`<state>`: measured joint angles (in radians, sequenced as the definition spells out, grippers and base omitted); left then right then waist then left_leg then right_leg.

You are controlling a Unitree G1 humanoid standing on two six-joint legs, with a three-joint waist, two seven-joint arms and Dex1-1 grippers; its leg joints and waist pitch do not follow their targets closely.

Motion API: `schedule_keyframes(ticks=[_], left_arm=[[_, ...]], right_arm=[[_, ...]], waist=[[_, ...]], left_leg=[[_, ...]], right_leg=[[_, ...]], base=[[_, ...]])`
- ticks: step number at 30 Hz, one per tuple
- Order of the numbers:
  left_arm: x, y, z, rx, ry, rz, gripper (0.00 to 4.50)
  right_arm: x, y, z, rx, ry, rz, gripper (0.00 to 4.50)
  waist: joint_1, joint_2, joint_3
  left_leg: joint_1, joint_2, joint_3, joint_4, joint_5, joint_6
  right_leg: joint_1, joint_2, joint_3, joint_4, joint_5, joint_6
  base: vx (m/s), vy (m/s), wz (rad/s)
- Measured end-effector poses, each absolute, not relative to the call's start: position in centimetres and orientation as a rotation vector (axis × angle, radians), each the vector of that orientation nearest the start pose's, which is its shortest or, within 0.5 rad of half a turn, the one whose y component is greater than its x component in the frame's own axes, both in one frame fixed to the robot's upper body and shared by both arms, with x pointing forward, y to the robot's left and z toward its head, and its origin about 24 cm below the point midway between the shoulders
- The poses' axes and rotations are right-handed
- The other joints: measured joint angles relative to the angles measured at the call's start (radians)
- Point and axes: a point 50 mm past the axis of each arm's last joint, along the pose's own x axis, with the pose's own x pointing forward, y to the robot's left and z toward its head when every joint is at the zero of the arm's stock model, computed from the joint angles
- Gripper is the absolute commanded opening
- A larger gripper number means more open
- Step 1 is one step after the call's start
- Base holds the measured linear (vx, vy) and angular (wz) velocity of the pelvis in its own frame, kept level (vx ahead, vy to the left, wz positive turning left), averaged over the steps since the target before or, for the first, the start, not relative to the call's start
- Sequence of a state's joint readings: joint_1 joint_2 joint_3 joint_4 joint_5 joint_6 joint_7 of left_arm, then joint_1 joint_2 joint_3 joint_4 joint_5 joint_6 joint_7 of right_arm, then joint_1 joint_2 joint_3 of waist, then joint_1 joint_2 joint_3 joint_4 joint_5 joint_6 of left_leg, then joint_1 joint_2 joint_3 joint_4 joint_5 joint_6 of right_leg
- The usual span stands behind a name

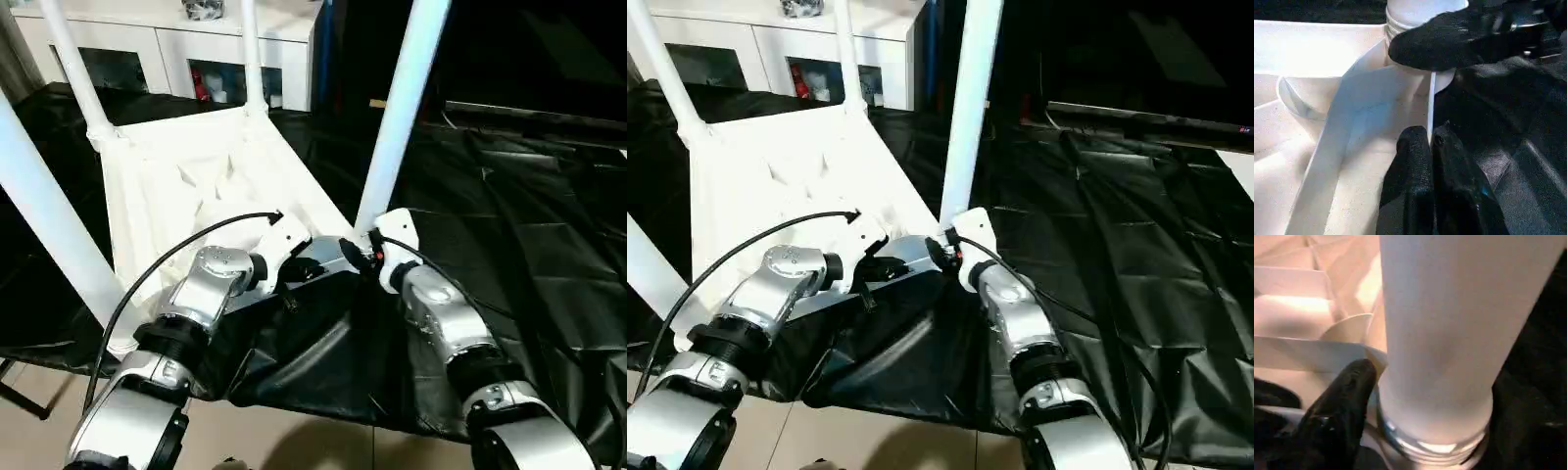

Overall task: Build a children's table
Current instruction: Rotate leg to tighten

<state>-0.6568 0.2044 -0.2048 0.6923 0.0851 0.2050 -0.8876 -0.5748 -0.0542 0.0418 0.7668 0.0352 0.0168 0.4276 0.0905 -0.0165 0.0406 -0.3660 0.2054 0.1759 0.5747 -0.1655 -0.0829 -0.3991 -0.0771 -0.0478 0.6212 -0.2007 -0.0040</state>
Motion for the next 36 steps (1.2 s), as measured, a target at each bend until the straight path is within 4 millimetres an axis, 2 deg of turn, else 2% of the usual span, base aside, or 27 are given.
schedule_keyframes(ticks=[6, 10, 14, 21, 28, 30, 33, 36], left_arm=[[33.2, 11.8, 4.9, 0.353, 0.422, -1.106, 0.00], [32.4, 13.2, 5.0, 0.330, 0.443, -1.209, 0.00], [31.8, 14.0, 5.0, 0.319, 0.468, -1.282, 0.00], [31.1, 15.3, 5.1, 0.301, 0.514, -1.394, 0.00], [30.9, 15.9, 5.2, 0.310, 0.546, -1.443, 0.00], [30.9, 16.0, 5.2, 0.306, 0.544, -1.442, 0.00], [31.0, 15.8, 5.1, 0.303, 0.526, -1.430, 0.00], [31.4, 15.4, 4.9, 0.311, 0.503, -1.365, 0.00]], right_arm=[[33.6, -10.6, 3.2, -0.075, 0.248, 0.750, 3.99], [32.9, -11.3, 3.6, -0.158, 0.264, 0.971, 3.99], [32.4, -11.7, 3.8, -0.171, 0.280, 1.103, 3.99], [31.5, -12.2, 4.4, -0.196, 0.315, 1.310, 3.39], [31.1, -12.2, 4.4, -0.198, 0.337, 1.386, 2.80], [31.0, -12.0, 4.4, -0.189, 0.332, 1.392, 2.78], [30.8, -11.9, 4.1, -0.170, 0.328, 1.373, 2.71], [31.3, -11.8, 3.8, -0.162, 0.315, 1.271, 2.70]], waist=[[-0.002, 0.002, 0.001], [0.004, 0.002, 0.001], [0.014, 0.002, 0.001], [0.033, 0.002, 0.001], [0.046, 0.001, 0.001], [0.050, 0.001, 0.001], [0.051, 0.001, 0.001], [0.049, 0.001, 0.001]], left_leg=[[-0.001, 0.001, 0.000, -0.006, 0.000, 0.000], [-0.001, 0.001, 0.000, -0.008, 0.000, 0.000], [-0.001, 0.002, 0.000, -0.007, 0.000, 0.000], [-0.002, 0.002, 0.001, -0.006, 0.000, 0.000], [-0.002, 0.002, 0.001, -0.006, 0.000, 0.000], [-0.001, 0.002, 0.001, -0.006, 0.000, 0.000], [-0.001, 0.002, 0.001, -0.006, 0.000, 0.000], [0.001, 0.002, 0.000, -0.005, 0.000, 0.000]], right_leg=[[-0.001, 0.002, -0.002, -0.005, 0.000, 0.000], [-0.001, 0.002, -0.003, -0.007, 0.000, -0.001], [-0.001, 0.002, -0.004, -0.007, 0.000, -0.001], [-0.001, 0.001, -0.004, -0.007, 0.000, -0.001], [-0.001, 0.001, -0.004, -0.006, 0.000, -0.001], [-0.001, 0.001, -0.004, -0.006, 0.000, -0.001], [0.000, 0.001, -0.004, -0.006, 0.000, -0.001], [0.001, 0.001, -0.004, -0.004, 0.001, -0.002]], base=[[0.000, 0.000, 0.00], [0.000, 0.000, 0.00], [0.000, 0.000, 0.00], [0.000, 0.000, 0.00], [0.000, 0.000, 0.00], [0.000, 0.000, 0.00], [0.000, 0.000, 0.00], [0.000, 0.000, 0.00]])
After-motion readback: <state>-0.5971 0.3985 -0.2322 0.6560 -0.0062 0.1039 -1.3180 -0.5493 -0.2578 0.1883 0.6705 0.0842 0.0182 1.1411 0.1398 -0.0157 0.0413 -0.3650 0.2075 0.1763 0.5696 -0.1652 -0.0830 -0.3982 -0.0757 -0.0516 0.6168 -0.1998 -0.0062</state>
